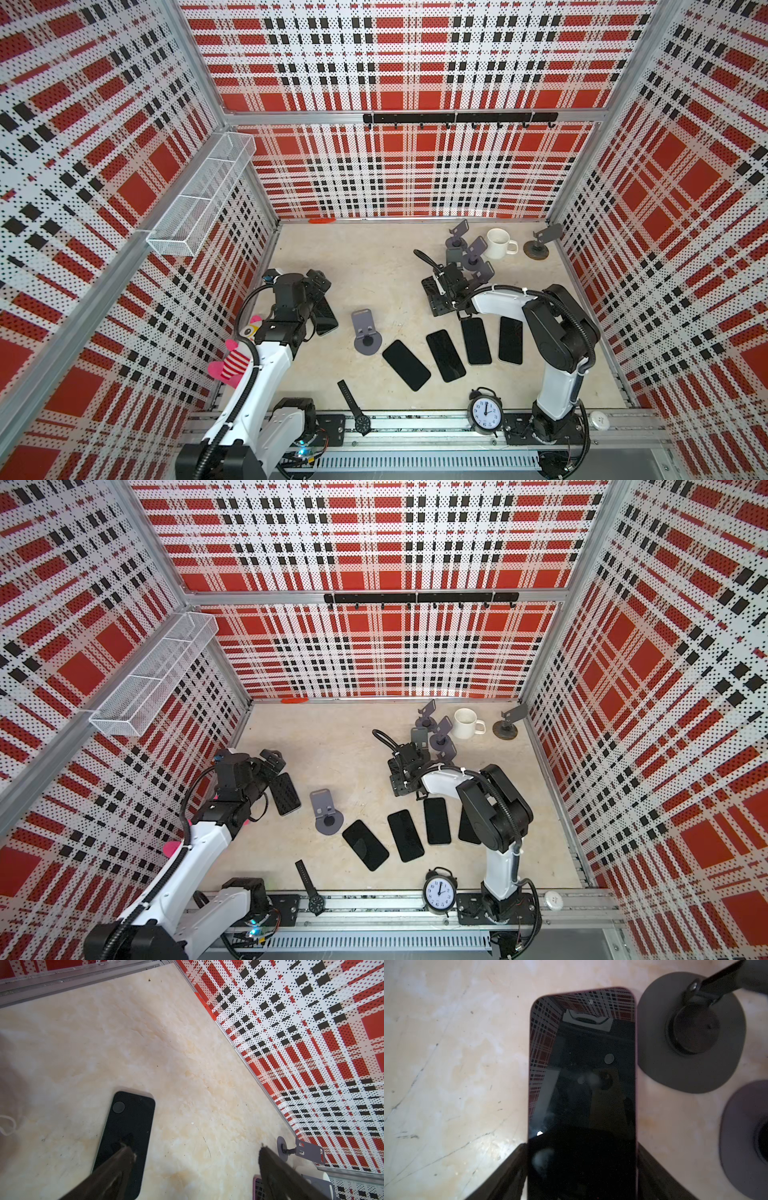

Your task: Remove the phone from the phone stand

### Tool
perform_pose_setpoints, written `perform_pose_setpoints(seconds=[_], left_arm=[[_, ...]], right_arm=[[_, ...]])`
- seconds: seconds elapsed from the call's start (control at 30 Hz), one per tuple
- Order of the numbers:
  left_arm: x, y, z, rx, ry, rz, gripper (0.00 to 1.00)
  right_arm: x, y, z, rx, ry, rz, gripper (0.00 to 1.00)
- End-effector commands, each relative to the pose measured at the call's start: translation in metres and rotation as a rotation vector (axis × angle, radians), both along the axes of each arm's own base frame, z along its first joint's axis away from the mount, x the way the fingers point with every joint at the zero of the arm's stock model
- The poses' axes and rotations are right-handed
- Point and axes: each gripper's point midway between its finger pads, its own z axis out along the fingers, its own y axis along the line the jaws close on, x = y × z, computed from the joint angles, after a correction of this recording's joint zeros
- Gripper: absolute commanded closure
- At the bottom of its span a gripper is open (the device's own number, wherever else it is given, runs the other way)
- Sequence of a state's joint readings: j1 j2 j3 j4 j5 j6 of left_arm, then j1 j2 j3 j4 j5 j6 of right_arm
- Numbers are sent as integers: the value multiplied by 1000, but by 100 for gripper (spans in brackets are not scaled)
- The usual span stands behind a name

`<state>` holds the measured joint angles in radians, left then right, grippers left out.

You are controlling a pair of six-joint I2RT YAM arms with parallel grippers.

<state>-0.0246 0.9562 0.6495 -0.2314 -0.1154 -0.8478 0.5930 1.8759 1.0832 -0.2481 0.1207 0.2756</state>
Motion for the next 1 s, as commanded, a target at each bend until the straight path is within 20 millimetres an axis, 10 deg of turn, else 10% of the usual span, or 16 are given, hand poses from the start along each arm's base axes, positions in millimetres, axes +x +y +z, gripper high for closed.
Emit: perform_pose_setpoints(seconds=[0.0,0.43,0.97], left_arm=[[1,2,5,7,-21,-4,2],[1,2,7,7,-26,-3,2],[-7,15,4,78,-4,20,2]], right_arm=[[-10,-12,-22,-60,65,3,21],[-6,-11,-8,-49,20,6,14],[-2,76,131,291,-267,205,9]])
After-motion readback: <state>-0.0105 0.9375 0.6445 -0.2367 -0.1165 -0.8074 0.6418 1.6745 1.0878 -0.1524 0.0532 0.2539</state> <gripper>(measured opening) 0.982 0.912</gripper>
